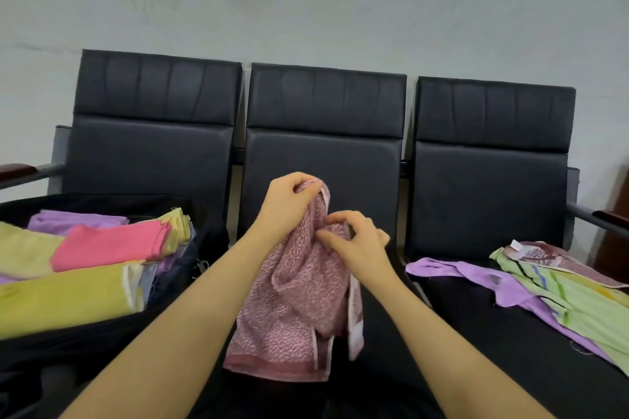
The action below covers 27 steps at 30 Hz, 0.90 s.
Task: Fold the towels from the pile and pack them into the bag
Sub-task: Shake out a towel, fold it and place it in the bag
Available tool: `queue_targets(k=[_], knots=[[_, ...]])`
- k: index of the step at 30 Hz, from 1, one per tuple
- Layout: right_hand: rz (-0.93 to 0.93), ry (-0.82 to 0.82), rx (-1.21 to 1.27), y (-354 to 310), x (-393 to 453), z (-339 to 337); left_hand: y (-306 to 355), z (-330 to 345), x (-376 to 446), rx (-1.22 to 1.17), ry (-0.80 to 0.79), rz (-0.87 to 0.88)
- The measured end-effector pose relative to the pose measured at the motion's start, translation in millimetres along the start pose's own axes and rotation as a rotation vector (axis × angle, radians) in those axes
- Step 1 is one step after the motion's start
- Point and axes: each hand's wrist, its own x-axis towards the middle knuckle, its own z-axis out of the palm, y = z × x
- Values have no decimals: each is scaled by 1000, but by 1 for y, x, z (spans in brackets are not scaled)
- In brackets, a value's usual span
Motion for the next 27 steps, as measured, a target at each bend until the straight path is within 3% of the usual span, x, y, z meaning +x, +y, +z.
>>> queue_targets(k=[5,9,12,17,22,27], knots=[[0,92,83,1,1,-3,-9,-5,-4,-127,31,-103],[49,4,4,1,0,11,-5,-7,-9,-63,-47,-24],[-7,57,30,-2,-1,21,-6,-10,-9,-46,-95,-9],[-39,78,141,-3,-1,16,-21,-17,-7,6,34,-87],[-66,32,144,5,4,9,-26,-10,-20,191,-258,-19],[-44,22,166,17,4,7,-34,-10,-21,270,-174,20]])
